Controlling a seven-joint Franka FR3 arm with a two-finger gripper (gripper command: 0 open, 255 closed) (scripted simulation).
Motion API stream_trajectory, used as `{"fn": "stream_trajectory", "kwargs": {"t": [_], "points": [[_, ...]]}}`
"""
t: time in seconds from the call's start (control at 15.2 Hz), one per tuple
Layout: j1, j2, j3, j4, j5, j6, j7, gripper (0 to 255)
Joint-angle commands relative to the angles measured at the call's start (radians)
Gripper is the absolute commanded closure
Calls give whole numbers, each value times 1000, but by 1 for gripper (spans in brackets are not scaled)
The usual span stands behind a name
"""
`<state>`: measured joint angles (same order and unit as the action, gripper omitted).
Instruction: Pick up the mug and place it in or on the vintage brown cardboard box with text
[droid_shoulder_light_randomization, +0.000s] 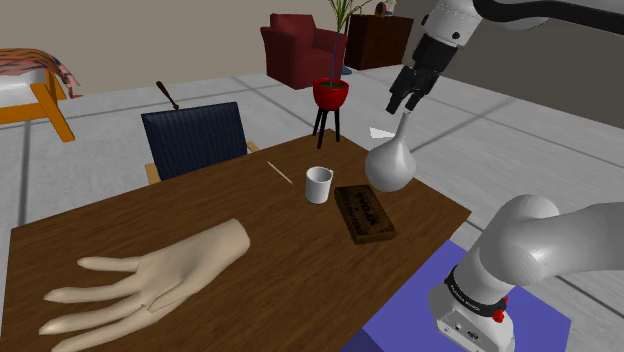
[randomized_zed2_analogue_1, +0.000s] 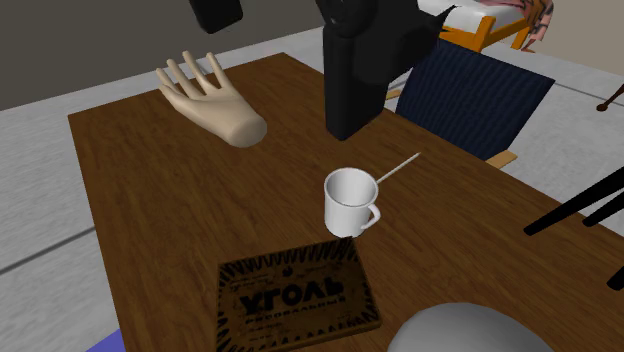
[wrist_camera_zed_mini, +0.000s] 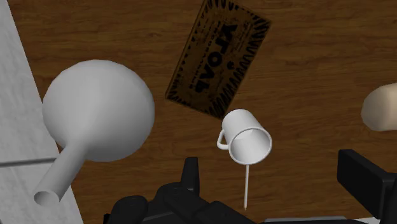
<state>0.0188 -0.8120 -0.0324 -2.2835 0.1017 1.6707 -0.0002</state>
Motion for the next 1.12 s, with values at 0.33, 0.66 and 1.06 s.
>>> {"fn": "stream_trajectory", "kwargs": {"t": [0.33, 0.66, 1.06], "points": [[8, 113, 70, -43, 1, 124, 51, 0], [13, 253, 136, -57, -10, 243, 108, 0], [11, 451, 210, -35, -49, 371, 189, 0]]}}
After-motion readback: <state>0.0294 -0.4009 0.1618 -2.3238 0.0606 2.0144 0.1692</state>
